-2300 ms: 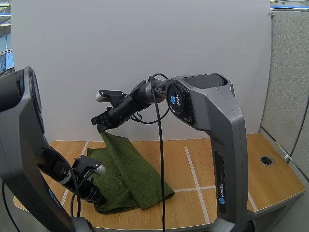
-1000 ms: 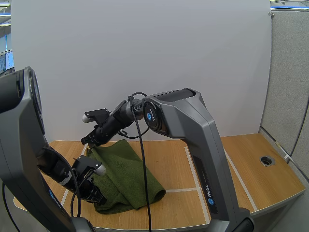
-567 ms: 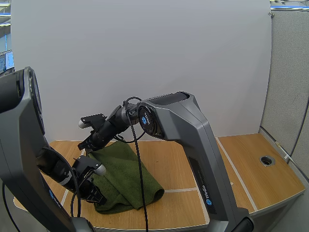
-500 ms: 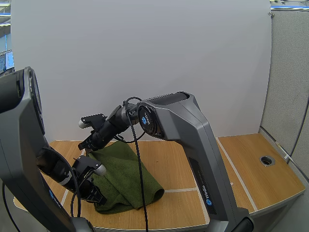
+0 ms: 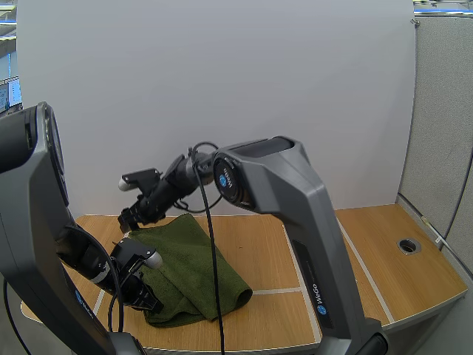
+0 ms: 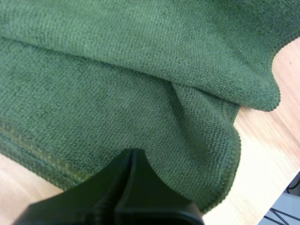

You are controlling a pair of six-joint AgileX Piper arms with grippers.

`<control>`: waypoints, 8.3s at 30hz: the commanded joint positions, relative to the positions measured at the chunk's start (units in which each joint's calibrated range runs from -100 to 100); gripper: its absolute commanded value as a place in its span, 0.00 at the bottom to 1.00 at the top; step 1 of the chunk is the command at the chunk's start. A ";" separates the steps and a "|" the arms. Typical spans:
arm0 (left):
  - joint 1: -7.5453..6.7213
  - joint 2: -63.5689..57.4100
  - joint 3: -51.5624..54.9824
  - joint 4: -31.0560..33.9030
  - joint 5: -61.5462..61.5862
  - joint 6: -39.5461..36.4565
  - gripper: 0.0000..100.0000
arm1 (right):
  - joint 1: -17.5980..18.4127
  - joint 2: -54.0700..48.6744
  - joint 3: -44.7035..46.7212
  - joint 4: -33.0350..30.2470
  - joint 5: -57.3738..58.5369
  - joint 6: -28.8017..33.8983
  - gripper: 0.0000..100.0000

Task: Fold the towel

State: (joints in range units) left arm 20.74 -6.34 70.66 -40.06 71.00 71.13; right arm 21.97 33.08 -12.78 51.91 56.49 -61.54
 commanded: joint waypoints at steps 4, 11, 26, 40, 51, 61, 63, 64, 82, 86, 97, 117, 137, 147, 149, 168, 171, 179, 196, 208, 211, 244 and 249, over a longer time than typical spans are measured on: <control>-0.22 0.51 1.08 1.26 -2.23 0.58 0.00 | -4.67 -8.11 -0.40 -5.51 19.34 3.19 1.00; -0.22 0.39 1.08 0.92 -2.07 0.58 0.00 | -7.86 -11.32 3.25 -5.78 29.52 3.01 0.95; -0.22 0.39 1.08 1.03 3.57 0.12 0.00 | -8.79 -10.01 8.63 -8.86 15.71 -0.10 0.00; -0.22 0.39 1.08 1.13 3.57 0.12 0.00 | -8.79 -1.36 8.17 -5.57 3.19 -5.87 0.00; -0.22 0.39 1.08 1.76 3.76 0.33 0.00 | -9.96 -0.43 8.33 -12.30 2.96 -4.42 0.00; -0.22 0.39 -1.55 1.76 4.52 0.34 0.00 | -13.53 -0.43 8.67 -14.21 9.38 -4.34 0.00; -0.22 0.39 -2.26 1.76 5.39 -0.04 0.00 | -14.49 -0.43 8.67 -14.30 10.96 -4.34 0.00; -0.22 0.39 -2.98 1.76 6.24 -0.04 0.00 | -14.91 -0.43 8.67 -14.47 11.54 -4.34 0.00; -0.22 0.39 -9.70 -0.73 29.00 0.01 0.00 | -20.91 -3.69 17.16 -13.33 12.08 -8.98 0.00; -0.22 0.39 -9.84 -1.89 29.00 0.01 0.10 | -20.91 -5.62 17.94 -12.79 12.08 -8.97 0.00; -0.97 -2.51 -9.84 -0.55 29.00 -2.63 0.62 | -20.91 -5.87 18.10 -12.39 11.70 -8.97 0.00; -15.40 -3.18 -9.84 1.50 22.01 -16.99 0.75 | -20.91 -5.87 18.10 -12.15 10.23 -8.97 0.00; -15.40 4.25 -9.84 0.62 16.52 -18.43 0.75 | -20.91 -5.87 18.10 -11.44 10.23 -8.97 0.00; -15.40 5.76 -9.84 -1.04 18.45 -16.68 0.75 | -20.91 -5.87 18.10 -11.08 10.23 -8.97 0.00; -15.40 5.76 -9.84 -1.04 18.45 -16.68 0.75 | -20.91 -5.87 18.10 -11.09 10.08 -8.97 0.00; -15.40 5.76 -9.84 -1.16 20.66 -15.87 0.00 | -20.91 -5.87 18.10 -10.60 10.11 -8.97 0.00; -15.40 5.76 -9.84 -1.72 22.74 -15.87 0.00 | -20.91 -5.87 18.10 -10.60 10.11 -8.97 0.00; -15.40 5.76 -9.84 -0.17 28.17 -19.71 0.56 | -20.91 -5.87 18.10 -10.60 10.11 -8.97 0.00; -15.40 5.76 -9.84 -1.87 28.22 -21.35 0.87 | -20.91 -5.87 18.10 -10.60 10.30 -8.97 0.00; -15.48 11.14 -9.98 -2.94 28.18 -20.23 0.87 | -20.91 -7.23 17.57 -10.60 10.15 -8.97 0.00; -15.48 11.38 -9.98 -3.45 28.18 -20.00 0.86 | -20.91 -7.23 17.57 -10.60 10.15 -8.97 0.00; -15.48 11.38 -9.85 -4.64 27.92 -18.43 0.79 | -20.91 -4.91 18.40 -10.60 5.78 -8.97 0.00; -15.48 11.38 -9.85 -5.14 27.39 -17.70 0.65 | -20.91 -4.91 18.40 -10.60 5.78 -8.97 0.00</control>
State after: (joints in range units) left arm 5.49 4.83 61.00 -43.61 97.78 51.92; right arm 1.32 28.17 5.25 41.35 63.08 -70.17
